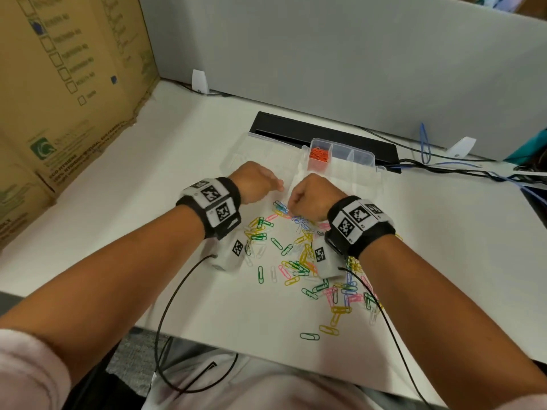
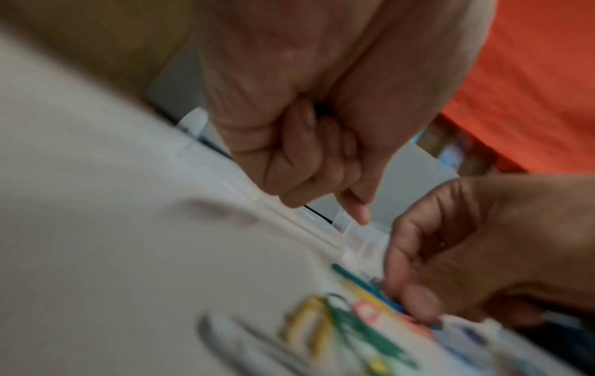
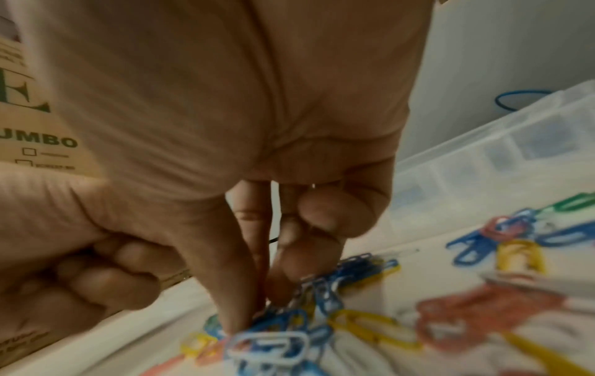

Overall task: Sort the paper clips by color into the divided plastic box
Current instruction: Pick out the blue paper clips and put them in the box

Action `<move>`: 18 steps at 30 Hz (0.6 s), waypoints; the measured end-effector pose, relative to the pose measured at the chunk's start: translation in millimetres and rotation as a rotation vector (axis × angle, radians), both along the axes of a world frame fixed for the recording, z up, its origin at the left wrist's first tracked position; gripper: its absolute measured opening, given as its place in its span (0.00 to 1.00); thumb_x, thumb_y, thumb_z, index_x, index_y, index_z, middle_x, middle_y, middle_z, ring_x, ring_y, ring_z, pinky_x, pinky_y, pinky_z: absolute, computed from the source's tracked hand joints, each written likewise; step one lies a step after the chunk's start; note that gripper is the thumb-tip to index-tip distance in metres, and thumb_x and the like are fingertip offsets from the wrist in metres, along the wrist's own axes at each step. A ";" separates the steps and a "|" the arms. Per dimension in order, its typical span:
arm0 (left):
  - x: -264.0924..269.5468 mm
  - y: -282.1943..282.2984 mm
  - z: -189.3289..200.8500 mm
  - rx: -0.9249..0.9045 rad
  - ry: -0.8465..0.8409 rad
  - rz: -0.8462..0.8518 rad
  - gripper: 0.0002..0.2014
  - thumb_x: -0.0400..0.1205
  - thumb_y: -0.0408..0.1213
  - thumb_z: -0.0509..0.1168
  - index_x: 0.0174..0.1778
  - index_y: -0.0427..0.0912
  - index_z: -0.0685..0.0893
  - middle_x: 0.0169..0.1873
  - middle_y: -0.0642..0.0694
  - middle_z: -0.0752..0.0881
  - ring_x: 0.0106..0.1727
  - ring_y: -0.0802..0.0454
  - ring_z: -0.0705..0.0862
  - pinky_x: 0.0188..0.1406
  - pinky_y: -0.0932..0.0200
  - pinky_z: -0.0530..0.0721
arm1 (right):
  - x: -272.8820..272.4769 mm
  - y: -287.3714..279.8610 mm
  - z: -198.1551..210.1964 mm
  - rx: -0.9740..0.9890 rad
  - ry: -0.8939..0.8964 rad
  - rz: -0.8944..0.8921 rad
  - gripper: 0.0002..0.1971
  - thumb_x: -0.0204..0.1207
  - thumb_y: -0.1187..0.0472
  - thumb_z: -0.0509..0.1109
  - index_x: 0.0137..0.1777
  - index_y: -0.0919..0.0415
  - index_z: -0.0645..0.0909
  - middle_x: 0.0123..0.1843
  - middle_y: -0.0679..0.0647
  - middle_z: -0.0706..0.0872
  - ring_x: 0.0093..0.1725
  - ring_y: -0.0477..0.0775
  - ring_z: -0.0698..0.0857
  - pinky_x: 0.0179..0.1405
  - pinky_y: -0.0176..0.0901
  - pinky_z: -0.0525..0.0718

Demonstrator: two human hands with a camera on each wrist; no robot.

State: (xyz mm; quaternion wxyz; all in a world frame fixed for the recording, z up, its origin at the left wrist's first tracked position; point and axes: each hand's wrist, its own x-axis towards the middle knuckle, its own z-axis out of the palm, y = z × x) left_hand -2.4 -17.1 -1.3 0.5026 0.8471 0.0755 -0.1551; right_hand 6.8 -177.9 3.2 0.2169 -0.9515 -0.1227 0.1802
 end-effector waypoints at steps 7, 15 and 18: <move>12.8 -15.8 -0.5 0.506 -0.127 -0.321 0.07 0.76 0.40 0.75 0.48 0.46 0.94 0.49 0.49 0.91 0.53 0.51 0.86 0.56 0.56 0.84 | -10.6 -10.8 -2.5 0.040 0.021 0.021 0.05 0.72 0.68 0.78 0.44 0.58 0.91 0.34 0.44 0.84 0.38 0.45 0.82 0.43 0.39 0.80; 3.7 -1.6 -2.4 0.542 -0.179 -0.354 0.09 0.79 0.38 0.74 0.54 0.46 0.93 0.55 0.50 0.90 0.54 0.53 0.84 0.50 0.64 0.76 | -4.7 -19.2 -5.3 0.071 -0.065 -0.076 0.04 0.72 0.62 0.79 0.36 0.55 0.89 0.40 0.50 0.90 0.45 0.52 0.88 0.49 0.48 0.89; 1.1 1.5 -3.6 0.563 -0.195 -0.369 0.08 0.79 0.39 0.74 0.53 0.47 0.93 0.54 0.50 0.90 0.51 0.54 0.83 0.53 0.62 0.79 | -5.2 -15.5 -7.3 0.046 -0.031 -0.070 0.07 0.68 0.57 0.83 0.36 0.57 0.89 0.38 0.49 0.89 0.44 0.51 0.87 0.49 0.49 0.89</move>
